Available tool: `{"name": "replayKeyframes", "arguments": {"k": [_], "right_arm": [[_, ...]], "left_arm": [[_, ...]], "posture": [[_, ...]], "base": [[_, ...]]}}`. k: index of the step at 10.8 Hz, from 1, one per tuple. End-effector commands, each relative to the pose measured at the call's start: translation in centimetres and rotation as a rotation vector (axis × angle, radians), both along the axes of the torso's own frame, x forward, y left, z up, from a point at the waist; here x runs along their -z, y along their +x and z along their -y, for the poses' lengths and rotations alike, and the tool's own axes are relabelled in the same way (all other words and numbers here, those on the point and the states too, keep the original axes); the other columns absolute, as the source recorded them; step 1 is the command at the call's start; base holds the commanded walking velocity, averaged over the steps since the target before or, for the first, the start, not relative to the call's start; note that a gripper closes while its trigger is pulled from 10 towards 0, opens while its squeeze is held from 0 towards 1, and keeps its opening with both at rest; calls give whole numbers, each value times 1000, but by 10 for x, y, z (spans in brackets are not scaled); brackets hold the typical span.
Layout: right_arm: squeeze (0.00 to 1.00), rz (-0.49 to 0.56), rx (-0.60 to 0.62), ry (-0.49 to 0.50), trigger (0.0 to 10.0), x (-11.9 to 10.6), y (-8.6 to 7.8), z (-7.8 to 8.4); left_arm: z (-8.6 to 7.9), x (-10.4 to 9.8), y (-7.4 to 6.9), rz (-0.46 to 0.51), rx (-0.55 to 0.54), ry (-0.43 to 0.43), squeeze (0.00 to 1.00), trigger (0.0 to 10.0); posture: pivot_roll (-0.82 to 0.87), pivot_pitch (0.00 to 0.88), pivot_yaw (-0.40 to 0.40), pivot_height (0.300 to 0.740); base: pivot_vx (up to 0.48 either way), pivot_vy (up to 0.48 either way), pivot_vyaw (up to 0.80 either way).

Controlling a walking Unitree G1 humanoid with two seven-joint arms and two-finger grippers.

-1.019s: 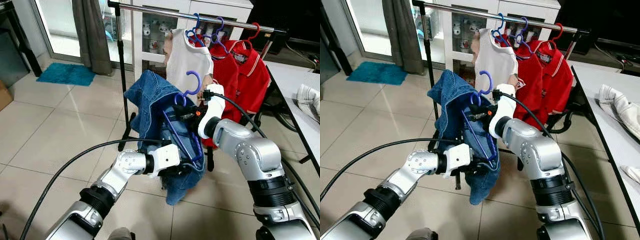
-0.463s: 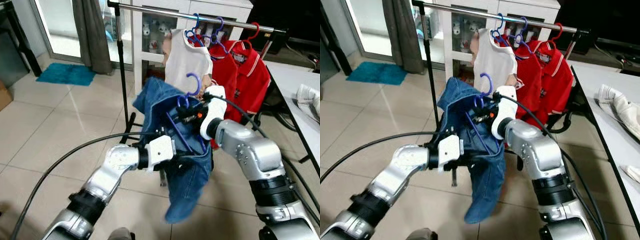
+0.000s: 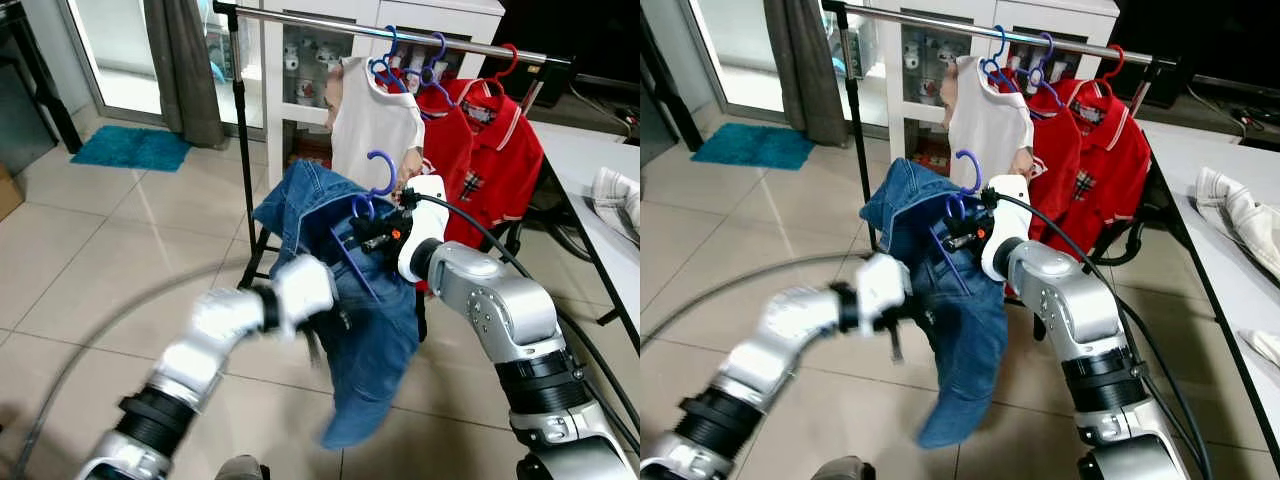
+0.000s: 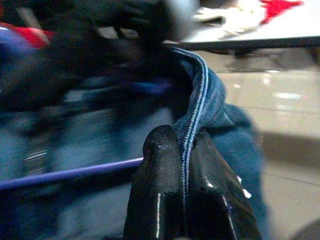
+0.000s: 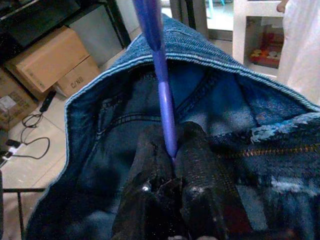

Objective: Hang hanger

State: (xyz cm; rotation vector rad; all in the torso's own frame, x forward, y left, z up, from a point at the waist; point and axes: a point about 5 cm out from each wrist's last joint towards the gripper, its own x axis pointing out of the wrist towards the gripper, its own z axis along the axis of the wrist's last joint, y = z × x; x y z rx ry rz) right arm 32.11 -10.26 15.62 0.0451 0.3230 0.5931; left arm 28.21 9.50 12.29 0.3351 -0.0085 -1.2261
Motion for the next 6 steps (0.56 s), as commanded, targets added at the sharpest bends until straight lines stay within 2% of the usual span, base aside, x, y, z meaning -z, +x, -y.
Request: {"name": "replayKeyframes", "arguments": {"k": [1, 3, 5, 6], "right_arm": [[0, 13, 23, -16, 10000, 0, 1, 8], [0, 11, 25, -20, 10000, 1, 2, 10], [0, 20, 20, -18, 10000, -1, 4, 8], [0, 34, 12, -11, 10000, -6, 4, 7]], "left_arm": [[-7, -15, 6, 40, -48, -51, 0, 0], [-20, -37, 10, 82, -108, -102, 0, 0], [-17, -5, -1, -18, -83, 47, 0, 0], [-23, 26, 5, -53, -224, 186, 0, 0]], "posture": [[73, 0, -58, 740], [77, 0, -62, 740], [86, 0, -69, 740], [84, 0, -70, 740]], "base": [[0, 0, 0], [0, 0, 0], [0, 0, 0], [0, 0, 0]]}}
